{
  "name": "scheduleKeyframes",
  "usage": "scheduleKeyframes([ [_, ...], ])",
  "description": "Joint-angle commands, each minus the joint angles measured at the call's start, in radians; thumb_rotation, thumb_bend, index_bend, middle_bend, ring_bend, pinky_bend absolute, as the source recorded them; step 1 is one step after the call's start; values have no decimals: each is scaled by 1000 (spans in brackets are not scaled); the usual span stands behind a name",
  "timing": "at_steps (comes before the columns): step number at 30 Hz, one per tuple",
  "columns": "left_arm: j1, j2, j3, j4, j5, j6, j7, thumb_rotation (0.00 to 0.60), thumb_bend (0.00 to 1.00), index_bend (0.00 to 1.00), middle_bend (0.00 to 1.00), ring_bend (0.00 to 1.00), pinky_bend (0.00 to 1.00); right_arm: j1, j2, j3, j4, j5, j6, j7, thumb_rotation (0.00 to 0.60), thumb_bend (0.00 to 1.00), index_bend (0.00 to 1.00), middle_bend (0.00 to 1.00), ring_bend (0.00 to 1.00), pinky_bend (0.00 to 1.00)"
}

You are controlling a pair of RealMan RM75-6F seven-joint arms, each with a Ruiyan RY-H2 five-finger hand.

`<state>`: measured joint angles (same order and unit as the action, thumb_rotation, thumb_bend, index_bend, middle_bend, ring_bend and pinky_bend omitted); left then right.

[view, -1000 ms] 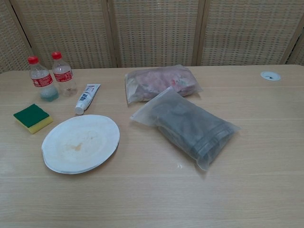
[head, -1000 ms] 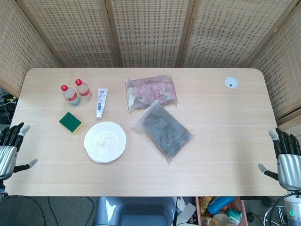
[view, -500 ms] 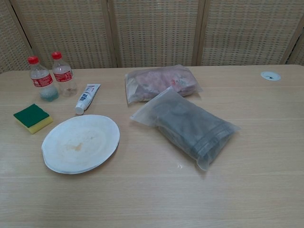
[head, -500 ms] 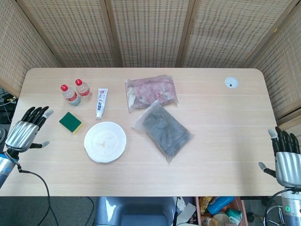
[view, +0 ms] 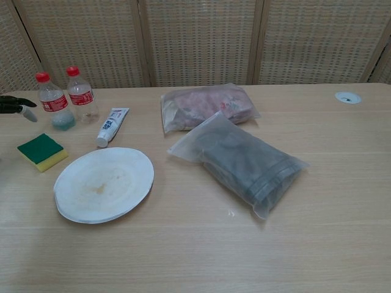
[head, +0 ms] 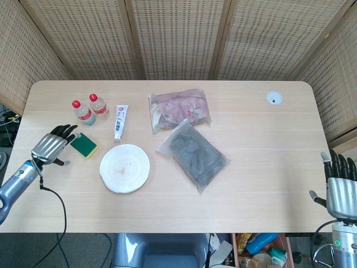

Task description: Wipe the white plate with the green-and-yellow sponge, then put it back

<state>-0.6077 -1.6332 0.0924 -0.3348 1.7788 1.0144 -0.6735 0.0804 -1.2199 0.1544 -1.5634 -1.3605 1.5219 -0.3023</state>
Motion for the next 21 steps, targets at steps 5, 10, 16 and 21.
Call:
scheduleKeyframes([
  [5,-74,-101,58,136,28,-125,-28,600,0,269,95,37,107,8,-10,10,11,30,-17,-16,600,0,0,0,0,0],
  [10,-98,-145,49,172,7,-166,-27,600,0,266,96,37,113,13,-16,13,18,47,-29,-26,600,0,0,0,0,0],
  [16,-119,-169,55,204,-6,-217,-6,600,0,286,108,43,133,19,-22,15,26,64,-42,-32,600,0,0,0,0,0],
  [21,-132,-183,49,205,-27,-244,-13,600,0,314,150,80,199,23,-24,16,29,73,-51,-34,600,0,0,0,0,0],
])
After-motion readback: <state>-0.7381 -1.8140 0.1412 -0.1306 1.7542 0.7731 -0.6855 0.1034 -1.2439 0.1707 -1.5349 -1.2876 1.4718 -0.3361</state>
